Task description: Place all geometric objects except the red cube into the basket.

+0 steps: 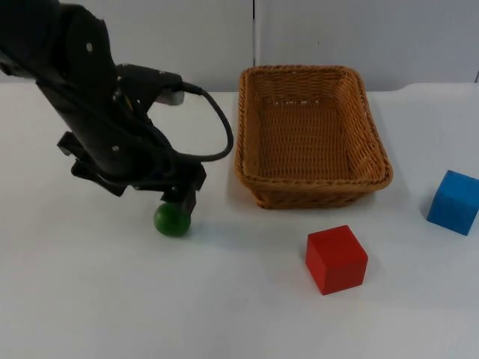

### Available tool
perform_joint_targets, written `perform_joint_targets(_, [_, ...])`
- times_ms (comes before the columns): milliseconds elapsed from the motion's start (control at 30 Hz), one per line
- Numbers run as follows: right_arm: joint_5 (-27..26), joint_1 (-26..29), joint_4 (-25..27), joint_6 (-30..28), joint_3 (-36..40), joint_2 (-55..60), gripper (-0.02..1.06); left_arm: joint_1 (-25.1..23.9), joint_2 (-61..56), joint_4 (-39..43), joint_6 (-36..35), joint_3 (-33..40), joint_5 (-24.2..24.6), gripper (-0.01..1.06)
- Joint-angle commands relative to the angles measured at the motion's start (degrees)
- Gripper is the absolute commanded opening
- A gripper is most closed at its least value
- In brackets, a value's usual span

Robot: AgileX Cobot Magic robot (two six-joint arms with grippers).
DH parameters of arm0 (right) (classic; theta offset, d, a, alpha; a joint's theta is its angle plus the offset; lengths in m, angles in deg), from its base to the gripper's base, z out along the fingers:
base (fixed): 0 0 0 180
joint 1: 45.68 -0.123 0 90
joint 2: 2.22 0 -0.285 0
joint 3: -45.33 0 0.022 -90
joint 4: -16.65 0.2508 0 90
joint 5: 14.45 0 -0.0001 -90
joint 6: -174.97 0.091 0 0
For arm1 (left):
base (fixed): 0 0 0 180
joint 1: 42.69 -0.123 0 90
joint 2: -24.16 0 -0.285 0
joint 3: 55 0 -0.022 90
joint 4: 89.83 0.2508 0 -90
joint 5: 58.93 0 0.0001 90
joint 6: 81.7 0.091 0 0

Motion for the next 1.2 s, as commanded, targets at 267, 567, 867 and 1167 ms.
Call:
perform_joint_targets(267, [-0.4,0.3,-0.3,-0.6,0.4,-0.2,0.78,2.5,3.8,-0.3,-0.7,-0.4,-6.5,0.87])
perform_joint_targets(567, [-0.4,0.3,-0.3,-0.6,0.4,-0.2,0.78,2.5,4.5,-0.3,-0.7,-0.2,-6.0,0.75])
perform_joint_targets(867, [-0.4,0.3,-0.3,-0.6,0.4,-0.2,0.78,2.5,4.5,-0.3,-0.8,0.1,-4.0,0.3])
perform_joint_targets(1167, [-0.4,0.3,-0.3,-0.6,0.4,-0.2,0.78,2.5,2.6,-1.5,-0.8,0.1,-0.1,0.0])
